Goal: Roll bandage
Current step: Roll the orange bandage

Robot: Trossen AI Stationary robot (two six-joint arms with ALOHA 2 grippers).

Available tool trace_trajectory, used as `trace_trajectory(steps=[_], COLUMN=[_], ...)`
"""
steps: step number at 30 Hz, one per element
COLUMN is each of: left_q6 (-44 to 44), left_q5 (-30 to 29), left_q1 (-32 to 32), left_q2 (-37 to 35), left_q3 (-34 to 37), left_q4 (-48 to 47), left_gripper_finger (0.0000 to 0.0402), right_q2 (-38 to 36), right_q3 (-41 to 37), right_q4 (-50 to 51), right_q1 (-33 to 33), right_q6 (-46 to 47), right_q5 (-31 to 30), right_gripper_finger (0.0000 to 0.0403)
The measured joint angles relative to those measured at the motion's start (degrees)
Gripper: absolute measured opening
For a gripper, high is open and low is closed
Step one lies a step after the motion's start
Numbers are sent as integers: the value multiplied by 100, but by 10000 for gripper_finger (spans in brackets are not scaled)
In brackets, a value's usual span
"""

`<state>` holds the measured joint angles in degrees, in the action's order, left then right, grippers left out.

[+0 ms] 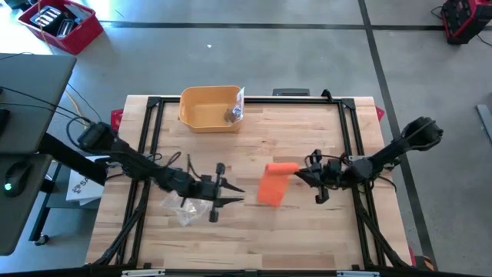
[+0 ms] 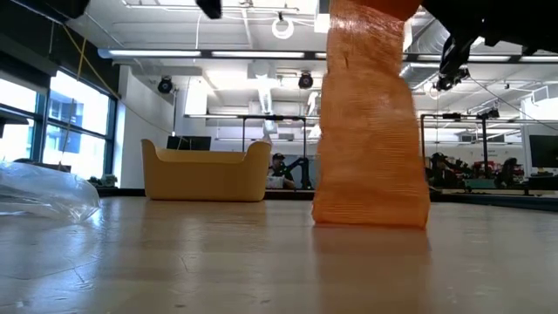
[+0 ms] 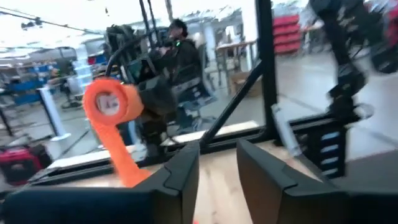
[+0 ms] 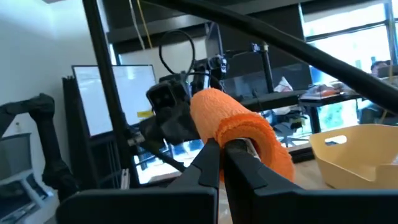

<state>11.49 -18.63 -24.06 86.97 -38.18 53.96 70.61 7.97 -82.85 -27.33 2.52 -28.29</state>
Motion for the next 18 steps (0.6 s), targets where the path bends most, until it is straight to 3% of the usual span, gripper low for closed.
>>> trace_trajectory(steps=[4, 11, 18], left_q6=[502, 472, 253], left_q5=[-39, -1281, -1131], left_q1=[142, 186, 274], left_q2=[429, 605, 607], left_q3=[-528, -1164, -1252], left_q4=[-63, -798, -732], left_gripper_finger=[141, 183, 186], right_q2=[0, 0, 0], right_q3=[178, 256, 255], right_q4=[336, 387, 432], right_q1=[-2, -2, -2], right_q6=[-2, -151, -129], right_q5=[100, 135, 135], right_gripper_finger=[0, 0, 0])
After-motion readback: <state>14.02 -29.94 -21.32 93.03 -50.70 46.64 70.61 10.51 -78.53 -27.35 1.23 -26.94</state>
